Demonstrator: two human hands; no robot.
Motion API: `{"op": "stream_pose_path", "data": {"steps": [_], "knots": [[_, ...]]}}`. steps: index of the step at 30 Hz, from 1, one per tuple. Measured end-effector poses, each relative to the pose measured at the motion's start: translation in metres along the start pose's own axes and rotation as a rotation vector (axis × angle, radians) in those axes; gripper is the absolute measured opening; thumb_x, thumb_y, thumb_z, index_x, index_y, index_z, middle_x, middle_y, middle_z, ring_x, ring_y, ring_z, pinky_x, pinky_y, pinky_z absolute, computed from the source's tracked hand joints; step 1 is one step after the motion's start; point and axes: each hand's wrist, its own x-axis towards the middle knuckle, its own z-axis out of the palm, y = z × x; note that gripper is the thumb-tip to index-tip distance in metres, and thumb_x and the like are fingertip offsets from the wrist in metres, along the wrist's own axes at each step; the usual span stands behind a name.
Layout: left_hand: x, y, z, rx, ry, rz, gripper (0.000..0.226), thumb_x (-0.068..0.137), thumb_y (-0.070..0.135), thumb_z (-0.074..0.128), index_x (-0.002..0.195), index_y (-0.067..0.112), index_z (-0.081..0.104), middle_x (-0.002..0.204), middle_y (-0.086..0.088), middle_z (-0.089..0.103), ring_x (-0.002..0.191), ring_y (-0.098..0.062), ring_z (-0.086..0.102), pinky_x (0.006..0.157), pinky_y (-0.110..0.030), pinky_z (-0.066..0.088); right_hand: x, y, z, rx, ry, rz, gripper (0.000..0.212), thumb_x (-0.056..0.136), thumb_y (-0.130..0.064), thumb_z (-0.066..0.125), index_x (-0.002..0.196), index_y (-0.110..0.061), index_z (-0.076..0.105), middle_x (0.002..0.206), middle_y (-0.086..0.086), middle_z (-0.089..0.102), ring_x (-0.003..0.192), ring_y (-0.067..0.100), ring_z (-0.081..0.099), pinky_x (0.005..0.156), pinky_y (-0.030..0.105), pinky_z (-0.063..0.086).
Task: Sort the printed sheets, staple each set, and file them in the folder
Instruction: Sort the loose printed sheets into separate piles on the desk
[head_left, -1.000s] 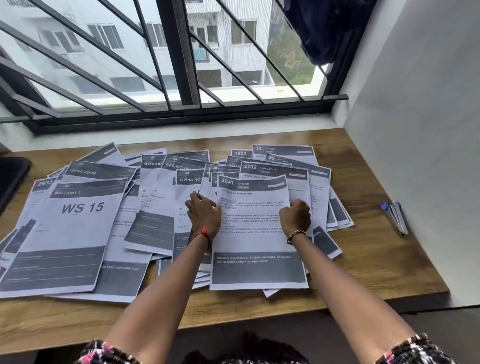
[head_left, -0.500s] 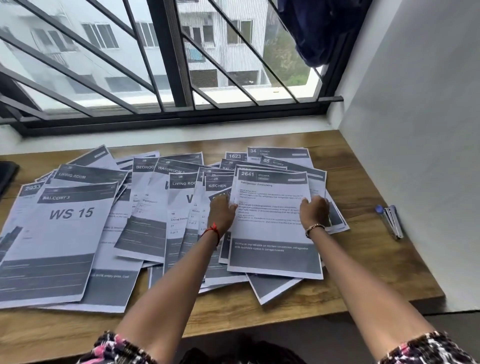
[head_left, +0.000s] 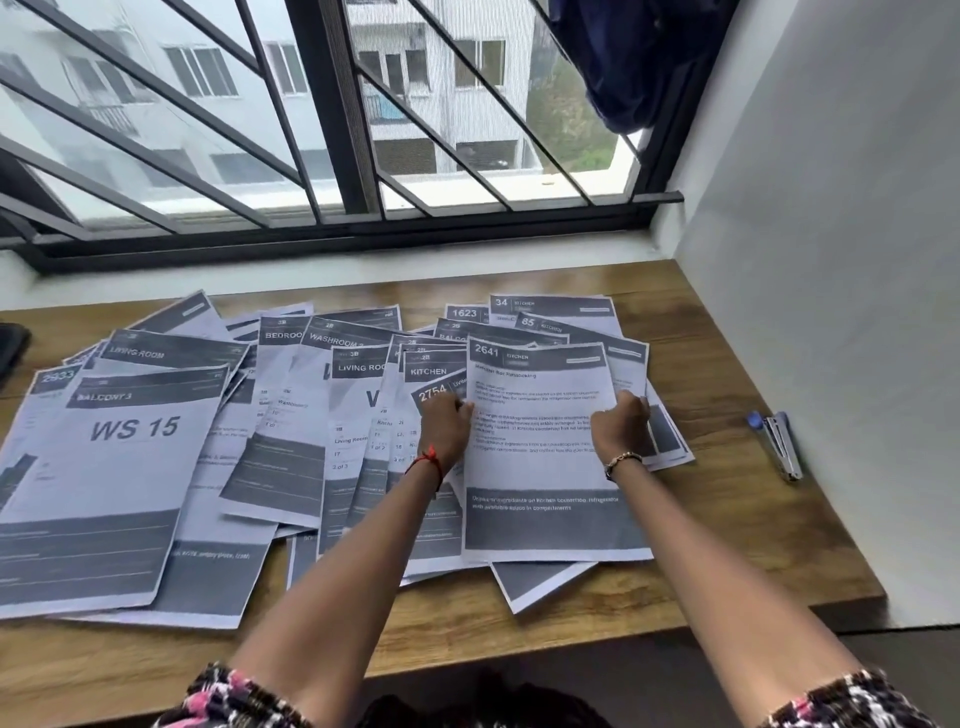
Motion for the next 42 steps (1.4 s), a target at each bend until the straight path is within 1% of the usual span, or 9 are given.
{"op": "stream_pose_path", "data": {"steps": [5,9,16,20,23,27,31,38,42], "knots": [[-0.007,-0.007,0.005,0.112,0.057,-0.057,0.034,0.093,0.023,0.051,0.068,0.002,0.059,0.081,-0.016,0.065,0.069,-0.029,0.059,0.063,-0.034,0.045,0.007,0.003,-0.011,-0.025,0.093,-0.075,0.037,0.077,0.009,0.042,0.107,0.005,0.063,0.110,0.028,0.056,0.103,0.042,0.052,0.081,0.039,0.044],[-0.016,-0.011,-0.002,0.091,0.236,-0.176,0.026,0.092,0.021,0.048,0.087,0.002,0.065,0.091,-0.014,0.066,0.082,-0.031,0.063,0.066,-0.034,0.045,0.014,0.010,-0.024,-0.098,0.123,-0.096,0.041,0.078,0.009,0.043,0.113,0.002,0.063,0.112,0.027,0.057,0.106,0.042,0.051,0.089,0.042,0.042],[-0.025,-0.024,-0.009,0.053,0.222,-0.268,0.027,0.086,0.017,0.052,0.093,-0.008,0.059,0.102,-0.025,0.061,0.090,-0.039,0.060,0.065,-0.035,0.043,0.010,0.005,-0.020,0.044,-0.087,-0.268,0.047,0.077,0.015,0.042,0.118,0.002,0.060,0.116,0.025,0.058,0.107,0.038,0.056,0.092,0.037,0.046],[-0.030,-0.026,-0.006,-0.024,0.155,-0.166,0.033,0.083,0.014,0.057,0.111,-0.004,0.056,0.113,-0.022,0.057,0.100,-0.034,0.057,0.080,-0.037,0.048,-0.003,-0.009,-0.009,0.049,-0.162,-0.341,0.048,0.080,0.017,0.037,0.120,0.002,0.059,0.117,0.024,0.056,0.109,0.036,0.055,0.094,0.037,0.045],[-0.036,-0.028,-0.003,-0.085,0.122,-0.089,0.046,0.083,0.013,0.062,0.125,0.000,0.048,0.123,-0.017,0.052,0.113,-0.030,0.050,0.097,-0.037,0.043,-0.008,-0.013,-0.001,-0.042,-0.226,-0.343,0.043,0.086,0.010,0.038,0.125,0.002,0.054,0.122,0.023,0.049,0.116,0.039,0.047,0.098,0.045,0.041],[-0.046,-0.029,-0.004,-0.302,0.126,-0.051,0.049,0.078,0.002,0.065,0.123,0.003,0.046,0.112,-0.013,0.062,0.102,-0.029,0.061,0.090,-0.044,0.050,-0.014,-0.012,0.000,-0.287,-0.307,-0.276,0.036,0.092,-0.016,0.049,0.124,0.000,0.046,0.132,0.020,0.037,0.124,0.037,0.033,0.101,0.046,0.030],[-0.054,-0.025,-0.002,-0.590,0.142,-0.228,0.066,0.079,-0.005,0.062,0.135,0.005,0.028,0.105,-0.010,0.058,0.097,-0.025,0.059,0.086,-0.039,0.051,-0.018,-0.011,0.003,-0.323,-0.278,-0.257,0.039,0.092,-0.022,0.050,0.125,-0.001,0.043,0.132,0.021,0.036,0.125,0.038,0.031,0.101,0.046,0.029],[-0.051,-0.016,-0.006,-0.707,0.039,-0.293,0.024,0.084,-0.006,0.056,0.106,-0.006,0.064,0.104,-0.020,0.068,0.098,-0.034,0.064,0.086,-0.046,0.054,-0.017,-0.014,0.001,-0.252,-0.217,-0.234,0.038,0.090,-0.010,0.048,0.125,0.004,0.045,0.129,0.026,0.046,0.122,0.041,0.039,0.102,0.044,0.032],[-0.051,-0.009,-0.019,-0.613,0.027,-0.158,0.033,0.086,-0.008,0.050,0.115,0.001,0.062,0.110,-0.011,0.066,0.098,-0.022,0.062,0.078,-0.028,0.052,-0.018,-0.023,0.004,-0.082,-0.161,-0.167,0.029,0.079,0.001,0.047,0.106,0.008,0.057,0.112,0.027,0.058,0.109,0.042,0.052,0.090,0.042,0.043]]}}
